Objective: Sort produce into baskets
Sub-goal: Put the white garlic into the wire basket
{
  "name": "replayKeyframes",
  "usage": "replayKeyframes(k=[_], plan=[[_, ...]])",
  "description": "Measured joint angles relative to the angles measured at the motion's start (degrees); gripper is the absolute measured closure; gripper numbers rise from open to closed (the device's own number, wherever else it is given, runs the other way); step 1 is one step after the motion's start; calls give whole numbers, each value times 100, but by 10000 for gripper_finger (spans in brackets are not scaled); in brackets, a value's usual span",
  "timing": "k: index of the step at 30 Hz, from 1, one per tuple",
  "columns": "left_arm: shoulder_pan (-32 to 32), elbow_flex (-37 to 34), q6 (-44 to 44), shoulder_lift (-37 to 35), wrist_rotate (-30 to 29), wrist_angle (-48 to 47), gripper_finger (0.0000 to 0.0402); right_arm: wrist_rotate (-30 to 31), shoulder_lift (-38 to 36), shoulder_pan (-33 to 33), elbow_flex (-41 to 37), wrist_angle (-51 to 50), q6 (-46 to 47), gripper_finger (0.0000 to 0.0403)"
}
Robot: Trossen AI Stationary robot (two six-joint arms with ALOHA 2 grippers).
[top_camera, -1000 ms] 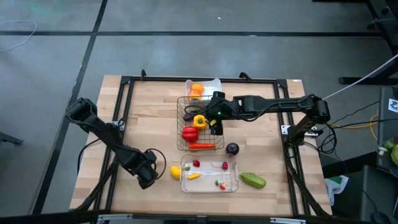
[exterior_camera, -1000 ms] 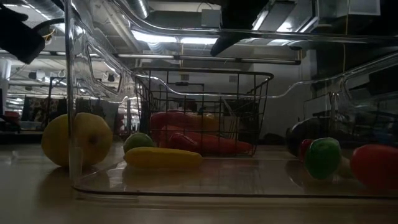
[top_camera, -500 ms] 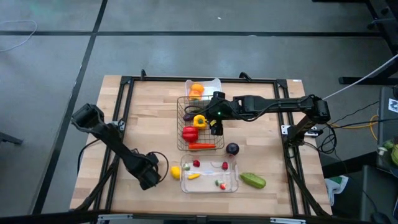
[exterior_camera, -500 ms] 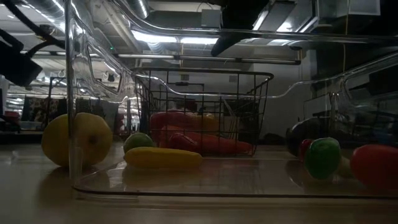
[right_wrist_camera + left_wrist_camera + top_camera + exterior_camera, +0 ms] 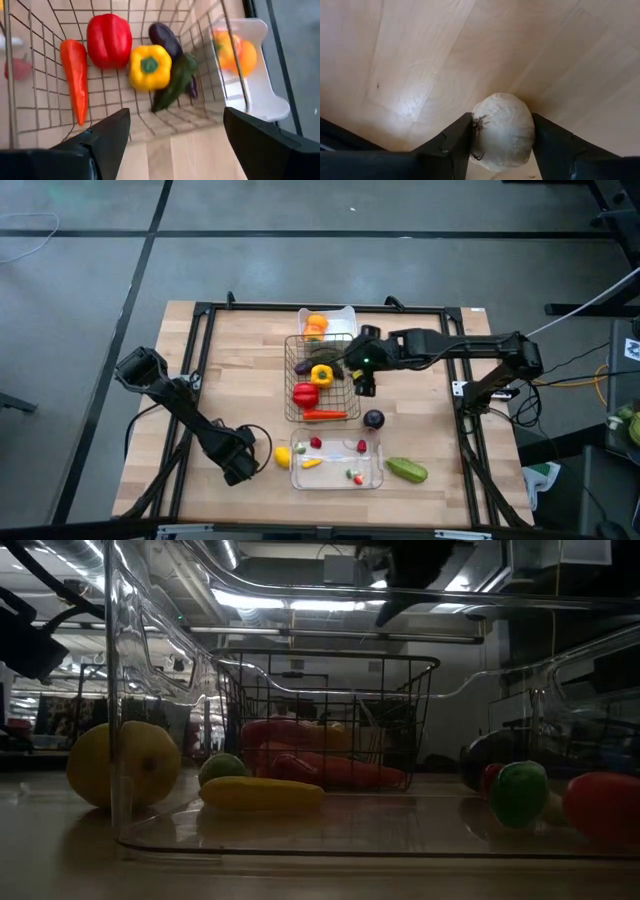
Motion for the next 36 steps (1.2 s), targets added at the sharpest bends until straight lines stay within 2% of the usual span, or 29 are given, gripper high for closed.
replayKeyframes(k=[7, 14, 24, 29, 32, 36], plan=[[132, 7, 62, -11, 12, 292, 229, 597, -590, 471, 2, -504, 444, 84], [568, 0, 494, -177, -55, 748, 222, 1025, -843, 1071, 2, -1097, 1015, 84], [1288, 304, 1980, -500, -37, 1020, 220, 1811, -870, 1945, 1, -2443, 2234, 84], [1519, 561, 2525, -836, -26, 1025, 220, 2429, -973, 2368, -12, -3081, 3055, 84], [1640, 738, 2757, -1080, -22, 1025, 220, 2681, -1197, 2554, -223, -3120, 3389, 84], [1799, 1041, 3031, -1422, -17, 1085, 220, 2700, -1606, 2727, -762, -3021, 3894, 84]])
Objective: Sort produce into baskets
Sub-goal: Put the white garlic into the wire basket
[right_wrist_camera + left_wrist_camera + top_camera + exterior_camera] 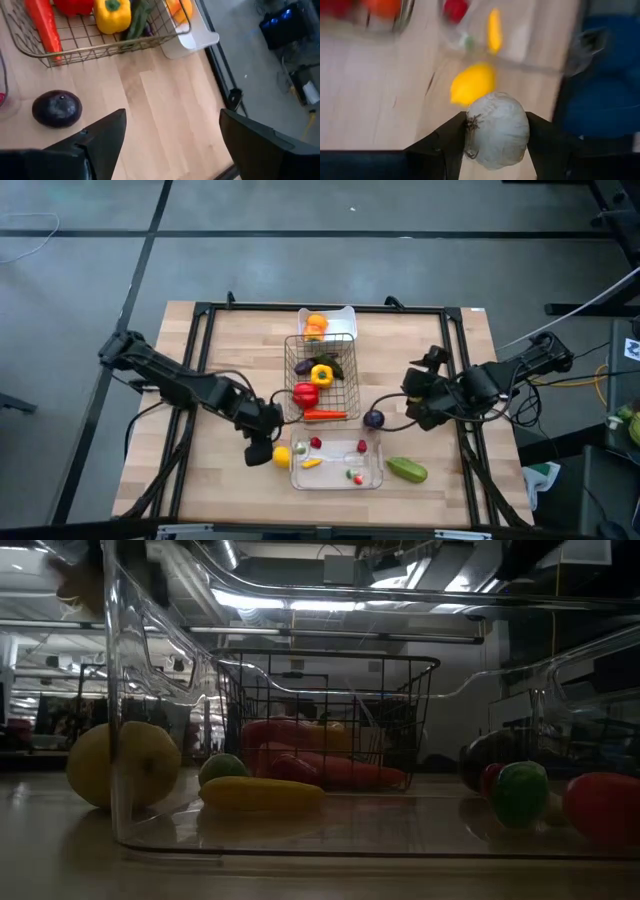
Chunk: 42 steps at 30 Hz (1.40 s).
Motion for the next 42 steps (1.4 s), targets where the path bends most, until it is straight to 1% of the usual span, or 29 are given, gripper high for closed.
replayKeyframes(k=[3, 5, 8, 12, 15, 18, 21, 26, 32, 42], plan=[[137, 163, 286, -248, -11, 339, 220, -11, -288, 92, -471, 207, 354, 84], [227, 204, 547, -379, -200, 743, 220, -53, -448, 130, -803, 465, 452, 84], [396, 204, 1015, -465, -779, 1378, 220, -183, -583, 122, -1258, 923, 452, 84], [622, 204, 1626, -473, -1558, 1907, 220, -491, -594, 122, -1691, 1265, 448, 84], [783, 204, 2050, -420, -1839, 2136, 219, -833, -515, 117, -1909, 1442, 449, 84], [939, 204, 2370, -321, -1852, 2283, 219, -1200, -413, 117, -1964, 1427, 447, 84], [1076, 204, 2583, -173, -1854, 2347, 219, -1422, -334, 119, -1970, 1513, 445, 84], [1313, 204, 2955, 146, -1858, 2316, 219, -1447, -332, 118, -1970, 1900, 397, 84], [1528, 202, 3134, 559, -1861, 2294, 219, -1415, -332, 117, -1970, 2131, 388, 84], [1501, 202, 3428, 1119, -1845, 2267, 219, -1403, -332, 118, -1970, 2199, 387, 84]])
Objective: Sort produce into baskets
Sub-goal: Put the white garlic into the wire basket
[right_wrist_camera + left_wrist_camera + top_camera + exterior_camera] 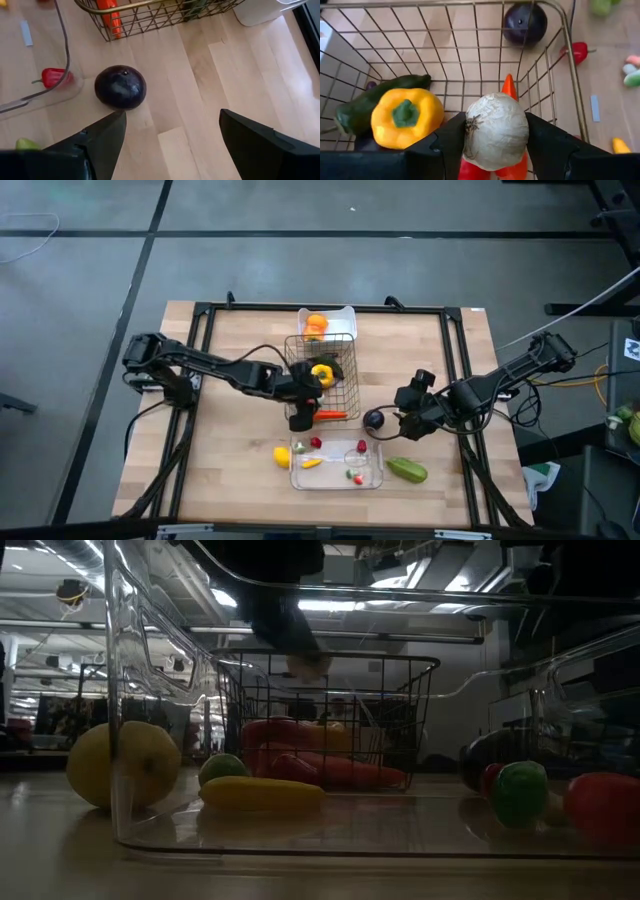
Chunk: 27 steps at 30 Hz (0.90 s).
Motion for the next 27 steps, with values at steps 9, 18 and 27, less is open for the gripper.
replayKeyframes(k=[9, 18, 27], plan=[[-8, 0, 33, 208, 2, -133, 219, -9, 0, 2, 0, 154, -120, 79], [-4, 0, -162, 208, -2, -100, 219, 155, 0, -1, 0, 139, 135, 19], [-4, 0, -428, 241, -4, -135, 208, 2, 0, -1, 0, 139, 148, 6]])
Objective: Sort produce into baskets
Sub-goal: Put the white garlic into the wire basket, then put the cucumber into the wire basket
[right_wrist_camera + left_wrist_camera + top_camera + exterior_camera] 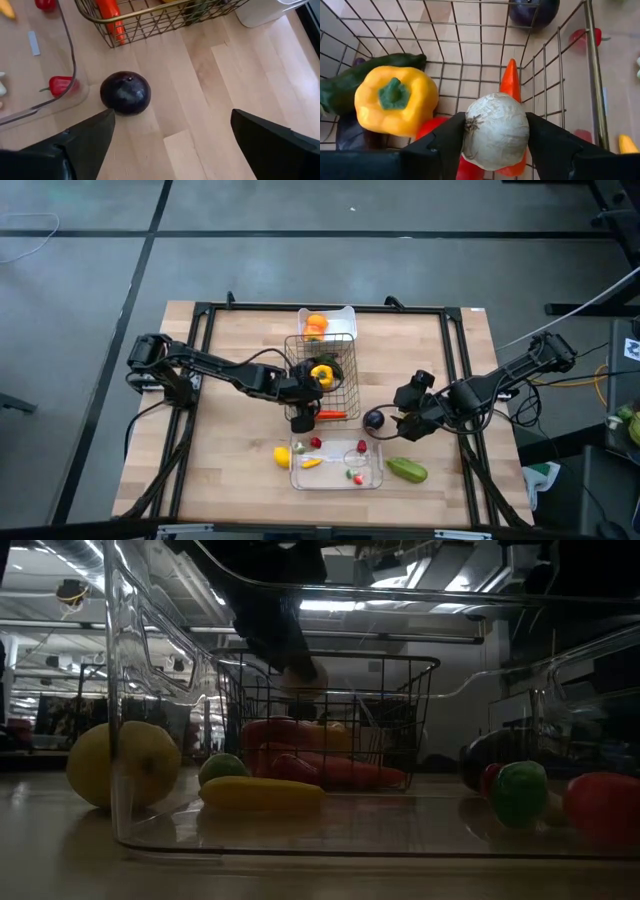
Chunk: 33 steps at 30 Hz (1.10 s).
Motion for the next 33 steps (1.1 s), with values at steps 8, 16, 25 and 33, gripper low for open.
replayKeyframes(k=[8, 16, 25, 33], plan=[[-2, 0, -46, 0, -9, 19, 144, -49, 0, 0, 1, 0, -1, 6], [-4, 0, -49, 0, -9, 24, 133, -175, 172, -28, 9, -135, 487, 4], [-2, 0, -46, 0, -11, 35, 135, -577, 225, -70, 9, -24, 466, 5], [-4, 0, -46, 0, -11, 35, 135, -1693, 225, -17, 9, 197, 798, 5]])
